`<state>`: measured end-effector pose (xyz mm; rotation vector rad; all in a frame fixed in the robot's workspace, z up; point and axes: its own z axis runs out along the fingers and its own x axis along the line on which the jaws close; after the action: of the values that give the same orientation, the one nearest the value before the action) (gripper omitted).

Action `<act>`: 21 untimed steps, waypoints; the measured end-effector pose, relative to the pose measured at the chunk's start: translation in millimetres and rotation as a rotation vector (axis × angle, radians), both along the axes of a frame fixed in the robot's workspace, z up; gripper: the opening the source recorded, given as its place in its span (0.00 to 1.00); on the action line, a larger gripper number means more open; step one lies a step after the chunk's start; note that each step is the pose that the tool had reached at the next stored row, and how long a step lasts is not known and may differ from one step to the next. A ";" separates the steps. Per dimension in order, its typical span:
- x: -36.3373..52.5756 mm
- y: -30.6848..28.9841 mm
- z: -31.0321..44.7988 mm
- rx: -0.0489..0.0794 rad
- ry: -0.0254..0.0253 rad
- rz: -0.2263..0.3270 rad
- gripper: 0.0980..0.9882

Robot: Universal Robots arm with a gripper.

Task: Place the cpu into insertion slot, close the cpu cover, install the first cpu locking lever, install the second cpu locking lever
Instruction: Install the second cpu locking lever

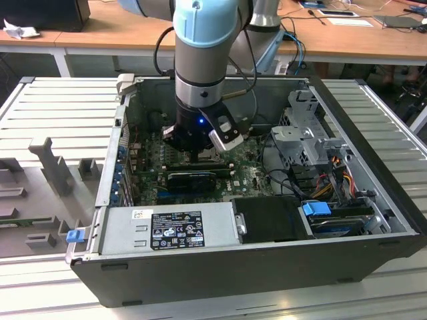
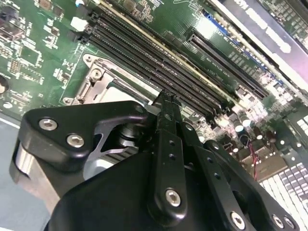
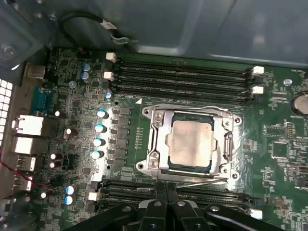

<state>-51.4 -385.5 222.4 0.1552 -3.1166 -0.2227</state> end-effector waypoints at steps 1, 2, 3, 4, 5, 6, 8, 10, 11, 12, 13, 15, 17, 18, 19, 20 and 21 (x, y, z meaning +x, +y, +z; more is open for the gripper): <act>-0.5 0.0 -1.6 0.001 0.0000 0.002 0.01; -2.3 -0.1 -2.8 0.004 0.0001 0.005 0.01; -4.5 -0.3 -3.6 0.007 0.0002 0.006 0.01; -6.9 -0.6 -4.5 0.011 0.0001 0.007 0.01; -8.8 -1.0 -4.9 0.015 0.0001 0.007 0.01; -11.2 -1.9 -5.3 0.021 0.0001 0.007 0.01; -13.9 -3.3 -6.8 0.029 -0.0001 0.008 0.01; -15.4 -5.8 -8.2 0.039 -0.0001 0.008 0.01; -15.9 -6.8 -8.9 0.044 -0.0002 0.008 0.01; -16.4 -7.7 -9.6 0.049 -0.0001 0.008 0.01; -16.8 -8.5 -10.4 0.053 -0.0002 0.008 0.01; -17.6 -9.5 -12.5 0.064 -0.0001 0.008 0.01; -17.9 -9.6 -13.8 0.073 -0.0002 0.008 0.01; -17.9 -9.6 -14.6 0.078 -0.0002 0.008 0.01; -17.9 -9.6 -15.7 0.082 -0.0002 0.008 0.01; -17.9 -9.6 -17.9 0.085 -0.0003 0.008 0.01; -17.9 -9.6 -19.1 0.087 -0.0003 0.008 0.01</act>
<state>-69.3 -395.1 203.4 0.1682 -3.1075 -0.3579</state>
